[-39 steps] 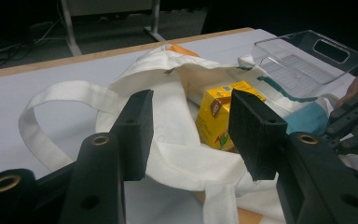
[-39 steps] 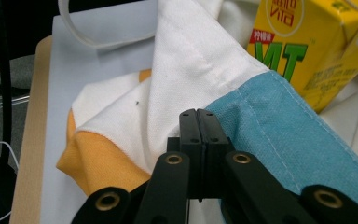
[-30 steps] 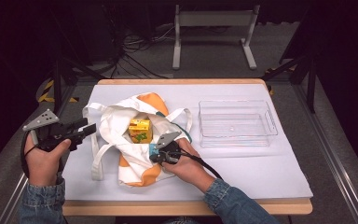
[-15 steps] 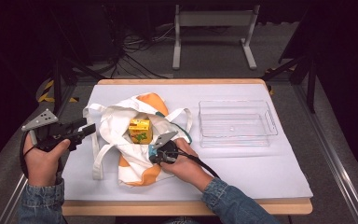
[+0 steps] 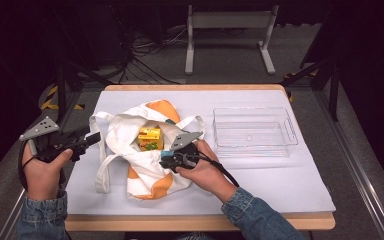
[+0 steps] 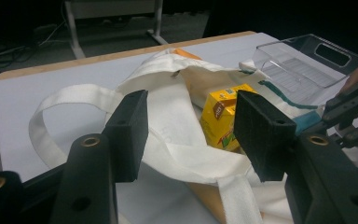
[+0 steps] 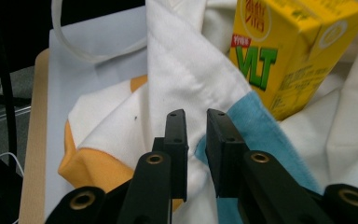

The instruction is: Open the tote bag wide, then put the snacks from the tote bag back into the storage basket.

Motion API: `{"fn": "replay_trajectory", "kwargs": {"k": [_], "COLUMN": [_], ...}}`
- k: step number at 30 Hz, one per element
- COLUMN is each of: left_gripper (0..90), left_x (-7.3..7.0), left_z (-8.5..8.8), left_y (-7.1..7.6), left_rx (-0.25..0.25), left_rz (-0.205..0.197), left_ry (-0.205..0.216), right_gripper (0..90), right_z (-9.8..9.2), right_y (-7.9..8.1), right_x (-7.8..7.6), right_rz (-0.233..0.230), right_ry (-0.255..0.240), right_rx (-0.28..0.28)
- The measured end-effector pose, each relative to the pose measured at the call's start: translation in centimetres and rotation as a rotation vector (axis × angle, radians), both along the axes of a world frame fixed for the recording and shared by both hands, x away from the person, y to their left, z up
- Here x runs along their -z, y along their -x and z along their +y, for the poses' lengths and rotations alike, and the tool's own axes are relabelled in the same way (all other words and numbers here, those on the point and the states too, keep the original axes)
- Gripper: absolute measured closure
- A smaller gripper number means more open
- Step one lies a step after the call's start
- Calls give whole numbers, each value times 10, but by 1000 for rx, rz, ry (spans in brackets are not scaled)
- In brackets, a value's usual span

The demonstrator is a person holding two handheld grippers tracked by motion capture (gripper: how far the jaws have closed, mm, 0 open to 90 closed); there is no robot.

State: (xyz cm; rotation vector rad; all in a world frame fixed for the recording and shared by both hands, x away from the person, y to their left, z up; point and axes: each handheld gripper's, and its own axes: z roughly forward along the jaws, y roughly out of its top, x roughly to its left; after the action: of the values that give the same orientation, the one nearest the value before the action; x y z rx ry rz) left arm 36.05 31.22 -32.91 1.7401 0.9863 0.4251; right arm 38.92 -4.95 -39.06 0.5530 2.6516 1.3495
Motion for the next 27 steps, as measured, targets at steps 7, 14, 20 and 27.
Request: {"fn": "replay_trajectory", "kwargs": {"k": [7, 14, 20, 27], "left_gripper": [458, 453, 390, 371], "left_x": [0, 0, -1, -1], "left_z": [1, 0, -3, -2], "left_y": [0, 0, 0, 0], "left_rx": [0, 7, 11, 10], "left_rz": [3, 7, 29, 38], "left_ry": [1, -1, -33, -31], "right_gripper": [735, 655, 562, 447], "right_z": [-4, -5, -3, -2], "right_y": [-4, -11, -17, -27], "right_x": [-22, -40, -49, -59], "right_rz": [-17, -21, -15, -12], "right_ry": [-33, -37, -23, -44], "right_rx": [-15, -39, -55, -48]}}
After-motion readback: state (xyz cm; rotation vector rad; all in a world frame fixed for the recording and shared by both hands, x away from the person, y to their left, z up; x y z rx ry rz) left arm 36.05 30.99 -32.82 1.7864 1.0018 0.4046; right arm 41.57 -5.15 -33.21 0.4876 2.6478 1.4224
